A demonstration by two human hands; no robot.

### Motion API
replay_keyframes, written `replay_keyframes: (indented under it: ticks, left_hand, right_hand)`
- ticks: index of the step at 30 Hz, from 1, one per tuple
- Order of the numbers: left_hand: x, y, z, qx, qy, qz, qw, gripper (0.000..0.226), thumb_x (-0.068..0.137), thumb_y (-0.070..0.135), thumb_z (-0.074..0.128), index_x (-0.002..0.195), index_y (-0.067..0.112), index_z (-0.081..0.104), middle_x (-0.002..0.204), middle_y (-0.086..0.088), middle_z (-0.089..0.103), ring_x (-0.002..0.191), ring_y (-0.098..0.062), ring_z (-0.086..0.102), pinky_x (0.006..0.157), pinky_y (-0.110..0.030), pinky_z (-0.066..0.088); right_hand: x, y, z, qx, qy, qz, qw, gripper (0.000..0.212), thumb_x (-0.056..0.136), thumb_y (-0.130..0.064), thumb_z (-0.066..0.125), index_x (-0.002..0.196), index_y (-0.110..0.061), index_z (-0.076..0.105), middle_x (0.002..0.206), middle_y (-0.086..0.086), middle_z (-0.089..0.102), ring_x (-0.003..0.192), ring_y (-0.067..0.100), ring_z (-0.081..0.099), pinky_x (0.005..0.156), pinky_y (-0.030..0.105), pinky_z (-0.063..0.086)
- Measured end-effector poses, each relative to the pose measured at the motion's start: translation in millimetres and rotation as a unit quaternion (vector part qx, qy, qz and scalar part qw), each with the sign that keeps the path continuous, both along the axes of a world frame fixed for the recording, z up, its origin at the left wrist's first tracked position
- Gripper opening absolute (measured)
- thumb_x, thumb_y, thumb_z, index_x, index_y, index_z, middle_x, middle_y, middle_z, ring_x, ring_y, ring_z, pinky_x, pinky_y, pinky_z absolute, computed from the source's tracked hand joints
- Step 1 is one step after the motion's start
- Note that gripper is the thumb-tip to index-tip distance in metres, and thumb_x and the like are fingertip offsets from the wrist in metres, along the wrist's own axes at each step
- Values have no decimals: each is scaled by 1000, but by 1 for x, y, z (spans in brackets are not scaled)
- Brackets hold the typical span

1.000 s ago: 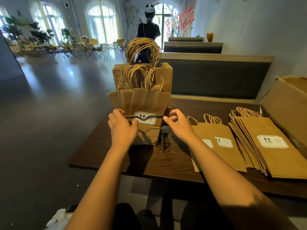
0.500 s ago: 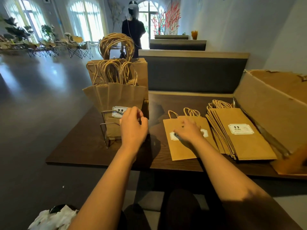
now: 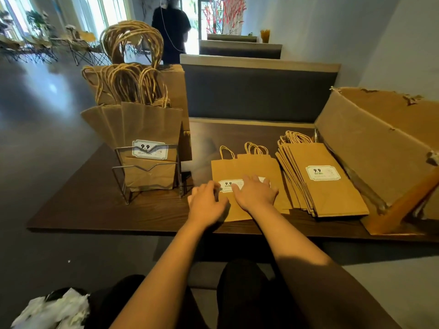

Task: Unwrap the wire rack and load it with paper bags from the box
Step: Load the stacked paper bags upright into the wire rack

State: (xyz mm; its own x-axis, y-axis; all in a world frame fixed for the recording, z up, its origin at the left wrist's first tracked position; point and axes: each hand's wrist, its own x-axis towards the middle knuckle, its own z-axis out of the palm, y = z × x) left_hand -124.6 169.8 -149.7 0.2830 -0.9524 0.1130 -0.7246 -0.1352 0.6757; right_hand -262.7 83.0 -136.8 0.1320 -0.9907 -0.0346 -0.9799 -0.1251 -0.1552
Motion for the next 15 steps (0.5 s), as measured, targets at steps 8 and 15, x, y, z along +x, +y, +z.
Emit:
replay_keyframes:
  ticks: [8,15]
  left_hand:
    - [4,-3,-9,-27,-27,95,995,37,91,38,61,124,22,57,134,-5,54,130,-29,42,108,-46,33]
    - [3,-4,-11,-27,-72,62,995,49,89,48,56,132,24,54,140,-1,53,133,-25,39,111,-46,27]
  right_hand:
    - [-9,-5,-8,-21,-50,-72,996,81,89,-76,37,151,-24,38,158,17,32,145,39,23,114,56,24]
    - [-17,-1,-20,-102,-203,-10,974,61,92,-62,51,145,-31,47,143,-5,57,136,26,43,114,52,29]
